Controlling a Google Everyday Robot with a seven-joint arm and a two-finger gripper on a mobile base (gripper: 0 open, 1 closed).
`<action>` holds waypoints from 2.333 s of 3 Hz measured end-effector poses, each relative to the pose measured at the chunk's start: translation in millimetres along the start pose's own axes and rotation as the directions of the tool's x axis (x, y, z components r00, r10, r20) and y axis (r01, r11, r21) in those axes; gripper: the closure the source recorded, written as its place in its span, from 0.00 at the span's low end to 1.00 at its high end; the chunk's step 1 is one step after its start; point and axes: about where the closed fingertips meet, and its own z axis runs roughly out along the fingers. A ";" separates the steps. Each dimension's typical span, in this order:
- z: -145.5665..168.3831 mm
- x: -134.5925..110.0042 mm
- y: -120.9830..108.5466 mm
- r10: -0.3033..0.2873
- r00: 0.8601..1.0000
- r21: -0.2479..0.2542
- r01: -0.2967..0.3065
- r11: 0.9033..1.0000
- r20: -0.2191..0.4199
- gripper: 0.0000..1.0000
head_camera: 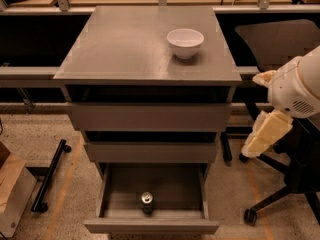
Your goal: Pick green can from bottom drawer and place on counter
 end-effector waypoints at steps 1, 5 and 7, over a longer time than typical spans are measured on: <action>33.1 -13.7 7.8 0.014 0.998 -0.037 -0.012 0.999 0.067 0.00; 136.3 -25.7 47.6 0.007 0.995 -0.140 0.006 0.990 0.098 0.00; 256.5 -4.8 63.7 0.044 0.988 -0.166 -0.019 0.986 0.151 0.00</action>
Offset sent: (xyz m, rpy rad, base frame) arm 0.0215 0.0744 -0.0930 0.2138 0.0410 0.0400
